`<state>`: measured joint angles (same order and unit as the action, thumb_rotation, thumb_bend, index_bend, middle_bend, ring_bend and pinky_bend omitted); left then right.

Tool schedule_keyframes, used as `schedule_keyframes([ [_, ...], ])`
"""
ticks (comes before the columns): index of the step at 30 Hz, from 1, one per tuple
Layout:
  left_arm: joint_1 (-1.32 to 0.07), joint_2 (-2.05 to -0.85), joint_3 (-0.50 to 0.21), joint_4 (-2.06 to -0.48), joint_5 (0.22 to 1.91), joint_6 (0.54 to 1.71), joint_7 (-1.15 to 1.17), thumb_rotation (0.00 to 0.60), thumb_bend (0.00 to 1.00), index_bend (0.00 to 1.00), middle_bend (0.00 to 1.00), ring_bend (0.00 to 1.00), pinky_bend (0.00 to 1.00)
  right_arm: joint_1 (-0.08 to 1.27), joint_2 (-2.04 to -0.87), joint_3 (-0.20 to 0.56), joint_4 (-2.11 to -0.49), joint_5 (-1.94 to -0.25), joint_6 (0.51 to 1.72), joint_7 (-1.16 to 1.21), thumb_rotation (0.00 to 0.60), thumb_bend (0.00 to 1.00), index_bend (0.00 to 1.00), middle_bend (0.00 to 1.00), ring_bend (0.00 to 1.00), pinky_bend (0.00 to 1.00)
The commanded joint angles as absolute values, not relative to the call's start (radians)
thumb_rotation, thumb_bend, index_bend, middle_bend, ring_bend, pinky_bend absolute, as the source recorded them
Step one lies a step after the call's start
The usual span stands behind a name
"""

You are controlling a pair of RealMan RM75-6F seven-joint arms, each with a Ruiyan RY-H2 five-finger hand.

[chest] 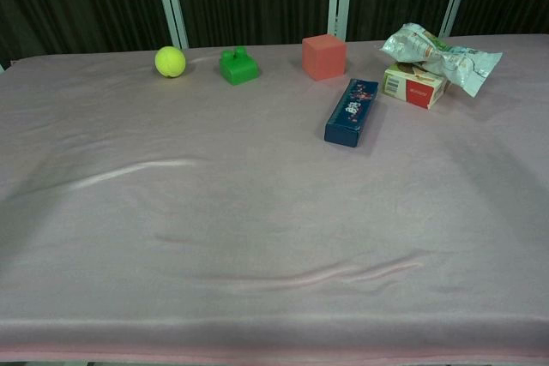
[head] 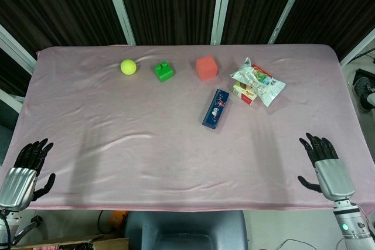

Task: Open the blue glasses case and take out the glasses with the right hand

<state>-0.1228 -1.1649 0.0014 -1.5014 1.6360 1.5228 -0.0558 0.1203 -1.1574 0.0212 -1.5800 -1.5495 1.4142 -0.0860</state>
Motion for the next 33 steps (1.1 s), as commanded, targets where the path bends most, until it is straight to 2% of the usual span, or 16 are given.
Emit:
schedule_keyframes([
  [1, -0.124, -1.165, 0.001, -1.501, 1.636, 1.522, -0.057, 0.600, 0.41, 0.00, 0.00, 0.00, 0.07, 0.121, -1.157, 0.020, -1.582, -1.549, 1.412, -0.087, 0.600, 0.32, 0.00, 0.00, 0.00, 0.00],
  [7, -0.128, -1.164, 0.002, -1.504, 1.628, 1.509, -0.059, 0.600, 0.41, 0.00, 0.00, 0.00, 0.07, 0.153, -1.185, 0.027, -1.555, -1.565, 1.382, -0.116, 0.600, 0.32, 0.00, 0.00, 0.00, 0.00],
  [9, -0.128, -1.165, 0.000, -1.503, 1.627, 1.513, -0.059, 0.600, 0.41, 0.00, 0.00, 0.00, 0.07, 0.195, -1.219, 0.050, -1.526, -1.564, 1.345, -0.147, 0.600, 0.32, 0.00, 0.00, 0.00, 0.00],
  [14, -0.134, -1.164, 0.004, -1.496, 1.628, 1.500, -0.043, 0.600, 0.41, 0.00, 0.00, 0.00, 0.06, 0.383, -1.297, 0.131, -1.476, -1.522, 1.122, -0.301, 0.600, 0.32, 0.00, 0.00, 0.00, 0.00],
  [17, -0.134, -1.172, -0.007, -1.493, 1.610, 1.498, -0.023, 0.600, 0.41, 0.00, 0.00, 0.00, 0.05, 0.521, -1.372, 0.183, -1.386, -1.487, 0.976, -0.413, 0.600, 0.32, 0.00, 0.00, 0.00, 0.00],
  [21, -0.133, -1.171, -0.010, -1.498, 1.594, 1.492, -0.017, 0.600, 0.41, 0.00, 0.00, 0.00, 0.05, 0.644, -1.462, 0.217, -1.290, -1.456, 0.868, -0.505, 0.600, 0.32, 0.00, 0.00, 0.00, 0.00],
  [29, -0.131, -1.170, -0.021, -1.501, 1.566, 1.488, -0.006, 0.600, 0.41, 0.00, 0.00, 0.00, 0.04, 0.787, -1.574, 0.228, -1.166, -1.395, 0.752, -0.650, 0.600, 0.32, 0.00, 0.00, 0.00, 0.00],
  [33, -0.134, -1.170, -0.021, -1.503, 1.562, 1.479, -0.003, 0.600, 0.41, 0.00, 0.00, 0.00, 0.04, 0.824, -1.630, 0.224, -1.104, -1.346, 0.738, -0.755, 0.600, 0.32, 0.00, 0.00, 0.00, 0.00],
])
